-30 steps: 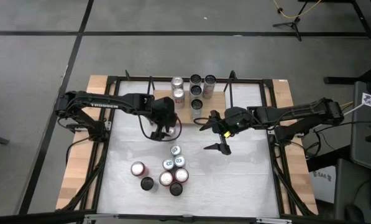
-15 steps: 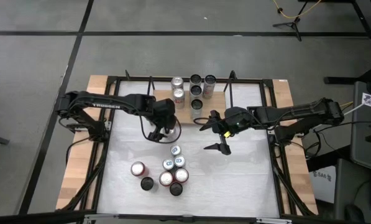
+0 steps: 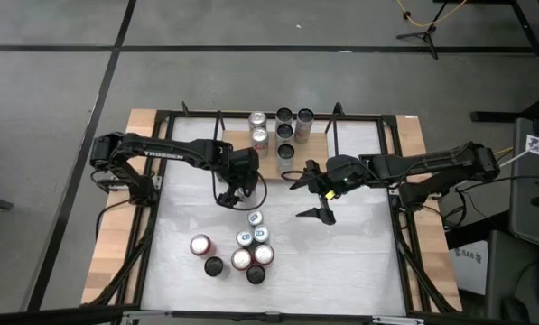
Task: Place canned beverage on shelf
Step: Put the red silver soda can onto the shelf aligned with the other red silver soda cans
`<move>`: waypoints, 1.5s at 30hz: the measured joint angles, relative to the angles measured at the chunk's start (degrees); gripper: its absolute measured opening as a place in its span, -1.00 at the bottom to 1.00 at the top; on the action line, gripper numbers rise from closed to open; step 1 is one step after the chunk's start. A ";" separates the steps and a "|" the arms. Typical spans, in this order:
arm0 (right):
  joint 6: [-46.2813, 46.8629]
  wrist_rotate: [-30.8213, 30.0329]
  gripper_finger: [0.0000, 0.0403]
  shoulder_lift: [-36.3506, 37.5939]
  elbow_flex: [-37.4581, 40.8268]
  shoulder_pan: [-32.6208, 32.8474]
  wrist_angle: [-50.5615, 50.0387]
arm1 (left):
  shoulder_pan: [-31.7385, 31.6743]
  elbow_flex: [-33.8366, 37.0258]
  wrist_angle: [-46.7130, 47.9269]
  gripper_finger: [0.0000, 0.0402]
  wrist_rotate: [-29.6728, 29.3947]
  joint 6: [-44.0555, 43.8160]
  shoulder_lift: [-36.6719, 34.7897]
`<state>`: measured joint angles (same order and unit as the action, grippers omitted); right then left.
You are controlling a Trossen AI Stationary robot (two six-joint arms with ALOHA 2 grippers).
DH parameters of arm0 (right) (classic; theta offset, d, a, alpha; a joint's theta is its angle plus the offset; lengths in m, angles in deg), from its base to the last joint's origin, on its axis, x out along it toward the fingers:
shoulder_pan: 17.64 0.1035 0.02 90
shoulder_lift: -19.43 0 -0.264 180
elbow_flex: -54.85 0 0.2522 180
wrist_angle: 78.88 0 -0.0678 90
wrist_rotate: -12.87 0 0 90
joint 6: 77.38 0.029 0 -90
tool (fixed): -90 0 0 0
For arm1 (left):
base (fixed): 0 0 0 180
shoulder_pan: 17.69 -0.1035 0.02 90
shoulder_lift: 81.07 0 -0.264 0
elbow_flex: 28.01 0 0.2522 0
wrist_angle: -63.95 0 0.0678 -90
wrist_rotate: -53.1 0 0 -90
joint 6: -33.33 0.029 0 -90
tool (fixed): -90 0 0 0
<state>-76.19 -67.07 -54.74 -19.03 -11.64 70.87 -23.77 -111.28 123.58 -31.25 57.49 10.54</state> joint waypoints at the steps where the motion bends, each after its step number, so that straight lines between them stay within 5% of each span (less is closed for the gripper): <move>1: -0.02 0.00 0.94 0.00 0.00 0.00 0.02 | 0.00 0.00 -0.02 0.87 0.00 -0.21 0.00; 9: -0.02 0.00 0.94 0.00 0.00 0.00 0.02 | 0.00 0.00 -0.02 0.87 -0.13 -6.99 0.00; 35: -0.04 0.00 0.94 0.02 0.00 0.00 0.00 | 2.09 0.04 -0.48 0.86 -2.96 -7.16 2.95; 45: -0.04 0.00 0.94 0.02 0.00 0.00 0.00 | 2.89 0.04 -0.55 0.58 -3.92 -10.78 2.95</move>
<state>-76.23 -67.07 -54.72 -19.03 -11.64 70.87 -20.89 -111.24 123.03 -35.16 46.71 13.49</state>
